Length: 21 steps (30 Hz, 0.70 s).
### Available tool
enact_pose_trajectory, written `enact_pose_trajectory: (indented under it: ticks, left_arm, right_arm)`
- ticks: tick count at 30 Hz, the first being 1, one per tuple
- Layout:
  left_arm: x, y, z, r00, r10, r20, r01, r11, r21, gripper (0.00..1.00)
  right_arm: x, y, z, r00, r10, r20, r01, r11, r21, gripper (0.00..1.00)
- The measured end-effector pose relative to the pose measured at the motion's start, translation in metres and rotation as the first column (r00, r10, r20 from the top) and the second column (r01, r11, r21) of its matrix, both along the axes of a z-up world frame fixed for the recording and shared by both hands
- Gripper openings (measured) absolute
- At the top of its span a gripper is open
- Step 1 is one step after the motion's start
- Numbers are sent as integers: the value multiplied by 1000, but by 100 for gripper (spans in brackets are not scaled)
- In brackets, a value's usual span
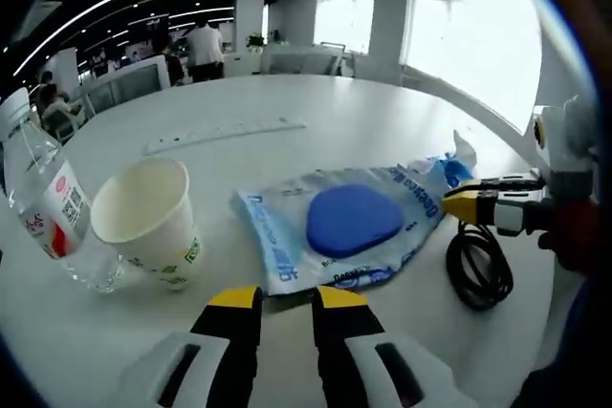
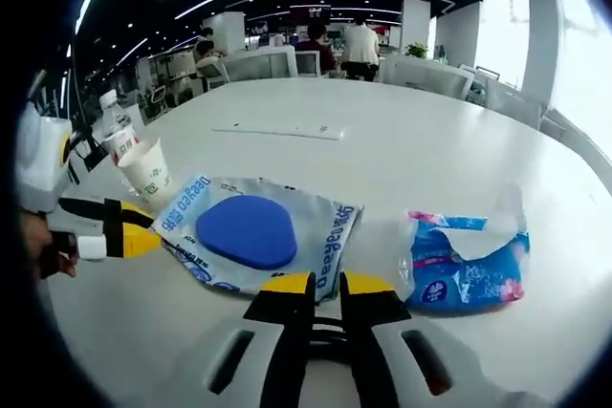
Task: Arrange the tabletop items into an orderly group along one side of the table until the central work area is clear of visible clutter.
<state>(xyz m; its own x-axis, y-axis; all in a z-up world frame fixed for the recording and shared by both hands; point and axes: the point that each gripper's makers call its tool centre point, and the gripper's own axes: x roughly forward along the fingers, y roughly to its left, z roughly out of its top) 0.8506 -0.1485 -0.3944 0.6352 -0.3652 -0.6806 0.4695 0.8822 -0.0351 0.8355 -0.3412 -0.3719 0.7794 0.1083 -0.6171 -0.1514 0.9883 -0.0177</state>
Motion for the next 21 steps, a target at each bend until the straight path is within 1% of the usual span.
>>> enact_pose_trajectory:
  ticks: [3, 5, 9, 13, 15, 18, 21]
  left_arm:
    - [-6, 1, 1, 1000, -5, 1, 5, 1000, -4, 23]
    - [-8, 3, 4, 1000, -10, 13, 10, 1000, -1, 25]
    - [-19, 9, 12, 999, -23, 23, 23, 1000, -3, 30]
    - [-25, 23, 24, 998, -30, 53, 30, 1000, -1, 36]
    - [-29, 33, 32, 997, -38, 70, 37, 999, 4, 40]
    - [-35, 43, 40, 995, -52, 84, 52, 999, 11, 48]
    - [-40, 56, 46, 994, -54, 92, 53, 999, 12, 54]
  right_arm:
    - [-4, 1, 6, 1000, 9, 14, -9, 1000, -6, 13]
    - [-7, 1, 11, 1000, 9, 19, -9, 1000, -1, 13]
    - [-12, -4, 22, 998, 13, 56, -14, 1000, 13, 19]
    - [-18, -8, 29, 996, 35, 77, -36, 999, 14, 29]
    - [-21, -9, 33, 994, 47, 102, -50, 998, 27, 35]
    - [-29, -12, 40, 991, 57, 123, -61, 998, 30, 40]
    - [-35, -14, 43, 989, 73, 126, -78, 996, 39, 48]
